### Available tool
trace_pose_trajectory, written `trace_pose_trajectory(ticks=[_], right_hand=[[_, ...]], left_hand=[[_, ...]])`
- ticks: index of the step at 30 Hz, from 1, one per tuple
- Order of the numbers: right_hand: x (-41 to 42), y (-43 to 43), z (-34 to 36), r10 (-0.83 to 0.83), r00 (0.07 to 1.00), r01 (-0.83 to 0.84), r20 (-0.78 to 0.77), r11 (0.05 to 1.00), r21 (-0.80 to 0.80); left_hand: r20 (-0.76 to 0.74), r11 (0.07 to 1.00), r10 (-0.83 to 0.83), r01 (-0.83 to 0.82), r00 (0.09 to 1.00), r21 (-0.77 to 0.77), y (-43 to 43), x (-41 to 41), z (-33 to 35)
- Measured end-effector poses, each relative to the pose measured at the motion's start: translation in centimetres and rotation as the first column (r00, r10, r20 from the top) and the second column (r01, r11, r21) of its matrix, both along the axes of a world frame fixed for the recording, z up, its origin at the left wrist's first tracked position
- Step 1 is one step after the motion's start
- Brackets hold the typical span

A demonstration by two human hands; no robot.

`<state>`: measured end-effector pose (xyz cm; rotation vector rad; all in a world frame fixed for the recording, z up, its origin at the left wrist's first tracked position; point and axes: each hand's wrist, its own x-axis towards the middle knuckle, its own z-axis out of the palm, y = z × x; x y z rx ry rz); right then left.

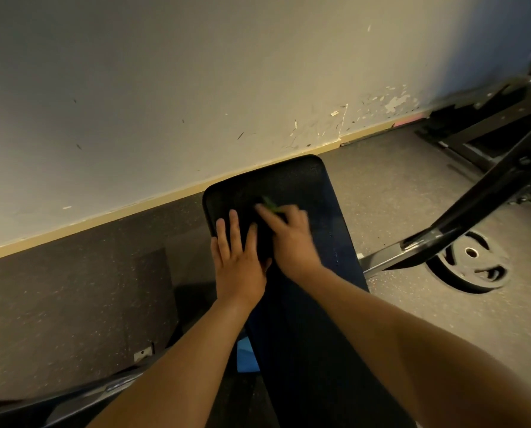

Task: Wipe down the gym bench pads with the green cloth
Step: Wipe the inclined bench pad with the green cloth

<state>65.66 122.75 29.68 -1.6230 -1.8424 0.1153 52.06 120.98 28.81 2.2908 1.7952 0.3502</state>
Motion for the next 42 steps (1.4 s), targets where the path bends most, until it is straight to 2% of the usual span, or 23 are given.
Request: trace_pose_trajectory(ticks=[2, 4, 7, 10, 12, 14, 16, 19, 22, 24, 26, 28, 31, 33, 35, 38, 40, 42], right_hand=[[-0.7, 0.4, -0.1, 0.096, 0.994, -0.096, 0.056, 0.995, 0.002], [0.4, 0.9, 0.2, 0.056, 0.996, -0.055, 0.066, 0.998, -0.009], [4.0, 1.3, 0.0, -0.157, 0.987, 0.158, 0.024, 0.987, -0.019], [7.3, 1.1, -0.2, -0.303, 0.95, 0.299, -0.073, 0.952, -0.06], [7.9, 1.0, -0.1, -0.421, 0.883, 0.401, -0.208, 0.907, -0.132], [7.2, 1.2, 0.1, -0.538, 0.778, 0.486, -0.324, 0.842, -0.233], [5.6, 1.4, 0.3, -0.583, 0.754, 0.518, -0.302, 0.811, -0.271], [1.8, 1.1, 0.4, -0.462, 0.87, 0.43, -0.174, 0.882, -0.191], [-2.0, 0.6, 0.9, -0.132, 0.988, 0.126, -0.078, 0.989, -0.072], [-1.8, 1.0, 0.8, 0.009, 0.999, -0.008, 0.032, 1.0, -0.016], [0.5, 2.1, 1.1, -0.037, 0.998, 0.038, 0.045, 0.999, -0.012], [3.6, 3.3, 1.6, -0.205, 0.977, 0.201, -0.06, 0.978, -0.058], [6.2, 4.6, 2.3, -0.429, 0.871, 0.394, -0.239, 0.901, -0.183], [4.9, 4.9, 2.6, -0.48, 0.832, 0.432, -0.279, 0.875, -0.217], [2.5, 4.8, 2.4, -0.456, 0.845, 0.418, -0.277, 0.889, -0.188], [-1.0, 4.3, 2.3, -0.287, 0.933, 0.279, -0.217, 0.958, -0.067], [-2.7, 4.0, 2.1, -0.108, 0.988, 0.108, -0.11, 0.994, -0.005], [-3.1, 3.9, 2.0, 0.032, 0.998, -0.035, 0.055, 0.999, 0.04]], left_hand=[[-0.01, 1.0, 0.015, -0.015, 1.0, 0.014, -0.1, 0.0, 0.0], [0.0, 1.0, 0.016, -0.016, 1.0, -0.012, 0.0, 0.1, 0.2], [0.007, 0.999, 0.014, -0.014, 1.0, -0.043, 0.0, 0.2, 0.5], [0.007, 0.999, 0.01, -0.009, 1.0, -0.052, 0.0, 0.0, 0.4], [0.009, 0.998, 0.008, -0.007, 1.0, -0.056, 0.0, -0.1, 0.4], [0.011, 0.999, 0.004, -0.004, 1.0, -0.054, 0.0, 0.0, 0.4], [0.001, 0.999, 0.008, -0.008, 1.0, -0.053, -0.1, 0.1, 0.4], [-0.001, 0.998, 0.029, -0.029, 1.0, -0.047, -0.1, 0.5, 0.4], [-0.003, 0.999, 0.028, -0.028, 1.0, -0.04, -0.2, 0.4, 0.3], [0.006, 1.0, 0.017, -0.017, 1.0, -0.026, -0.1, 0.1, 0.2], [0.014, 1.0, 0.021, -0.021, 1.0, -0.009, -0.1, -0.1, 0.1], [0.014, 1.0, 0.02, -0.02, 1.0, 0.001, 0.0, -0.1, 0.1], [0.045, 0.999, 0.029, -0.03, 0.999, 0.025, -0.1, -0.1, 0.2], [0.064, 0.998, 0.039, -0.042, 0.997, 0.052, -0.3, -0.2, 0.2], [0.099, 0.994, 0.042, -0.052, 0.994, 0.098, -0.2, -0.4, 0.5], [0.317, 0.981, 0.097, -0.144, 0.943, 0.129, 0.9, -0.9, 1.6], [0.406, 0.972, 0.176, -0.224, 0.897, 0.075, 1.7, -1.0, 2.3], [0.41, 0.967, 0.239, -0.253, 0.88, -0.02, 2.1, -1.0, 2.6]])
